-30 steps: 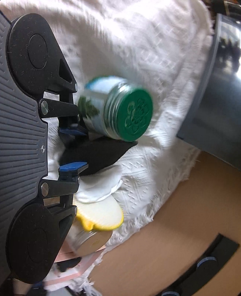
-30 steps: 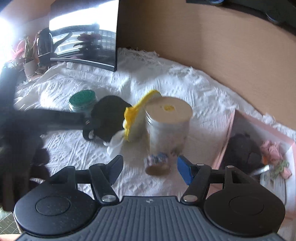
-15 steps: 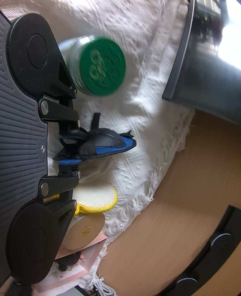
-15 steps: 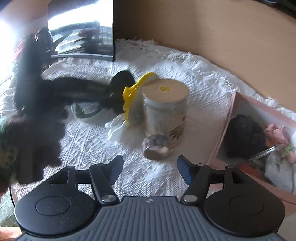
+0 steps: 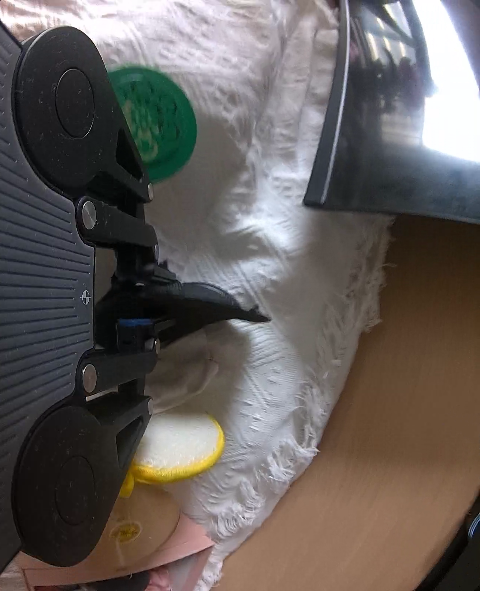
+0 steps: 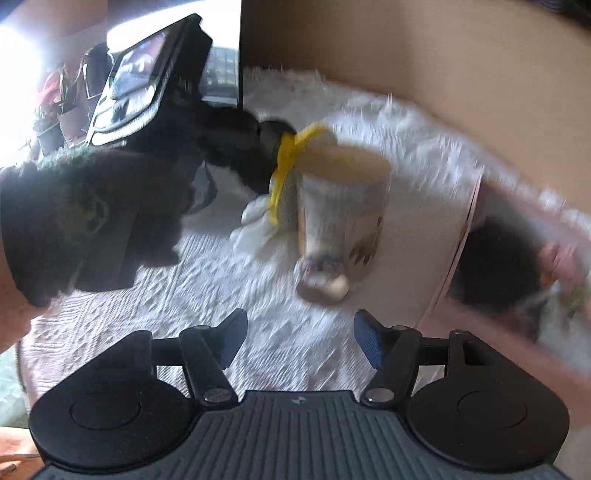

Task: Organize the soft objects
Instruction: 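Grasp the black eye mask with the left gripper, then grasp the yellow-rimmed white pad with the right gripper while the left lifts the mask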

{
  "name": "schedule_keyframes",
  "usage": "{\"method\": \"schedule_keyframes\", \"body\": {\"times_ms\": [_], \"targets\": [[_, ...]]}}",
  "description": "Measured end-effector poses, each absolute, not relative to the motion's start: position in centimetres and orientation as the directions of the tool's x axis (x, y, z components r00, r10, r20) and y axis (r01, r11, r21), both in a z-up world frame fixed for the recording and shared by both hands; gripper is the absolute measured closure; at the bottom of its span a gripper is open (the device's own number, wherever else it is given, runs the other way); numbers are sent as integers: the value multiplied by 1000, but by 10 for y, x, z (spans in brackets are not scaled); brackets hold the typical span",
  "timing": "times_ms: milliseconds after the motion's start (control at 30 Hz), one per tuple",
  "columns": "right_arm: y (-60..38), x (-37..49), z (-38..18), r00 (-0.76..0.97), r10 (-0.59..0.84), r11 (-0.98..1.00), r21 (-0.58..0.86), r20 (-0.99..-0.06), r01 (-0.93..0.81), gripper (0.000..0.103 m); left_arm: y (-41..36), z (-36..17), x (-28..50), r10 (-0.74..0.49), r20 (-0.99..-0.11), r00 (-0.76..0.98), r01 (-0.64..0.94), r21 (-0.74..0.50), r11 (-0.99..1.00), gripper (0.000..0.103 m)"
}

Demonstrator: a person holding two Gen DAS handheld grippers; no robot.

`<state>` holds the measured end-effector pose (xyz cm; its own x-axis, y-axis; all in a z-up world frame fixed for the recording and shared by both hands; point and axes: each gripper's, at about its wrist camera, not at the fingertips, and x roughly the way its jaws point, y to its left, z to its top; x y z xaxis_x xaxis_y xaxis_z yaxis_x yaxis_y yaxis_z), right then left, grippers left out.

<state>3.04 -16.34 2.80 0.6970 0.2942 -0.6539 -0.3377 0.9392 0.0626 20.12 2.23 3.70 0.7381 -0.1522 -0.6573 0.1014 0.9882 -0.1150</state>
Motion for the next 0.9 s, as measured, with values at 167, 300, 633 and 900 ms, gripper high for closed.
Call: {"method": "schedule_keyframes", "body": {"times_ms": [167,300,633,900], "targets": [[-156,29,52,743,297,927,-7,-600,-376,38,51,43,170,-277,-627,728,160,-238,958,89],[-154,38,67,746,286,934,-1,-601,-358,39,76,46,128,-273,-598,754,167,-227,959,89],[-123,178,127,588,251,964,145,-768,-223,65,106,38,100,-280,-532,799,181,-230,956,89],[-103,241,94,466,88,986,11,-881,-165,88,122,46,96,-314,-489,813,200,-272,941,89]]}}
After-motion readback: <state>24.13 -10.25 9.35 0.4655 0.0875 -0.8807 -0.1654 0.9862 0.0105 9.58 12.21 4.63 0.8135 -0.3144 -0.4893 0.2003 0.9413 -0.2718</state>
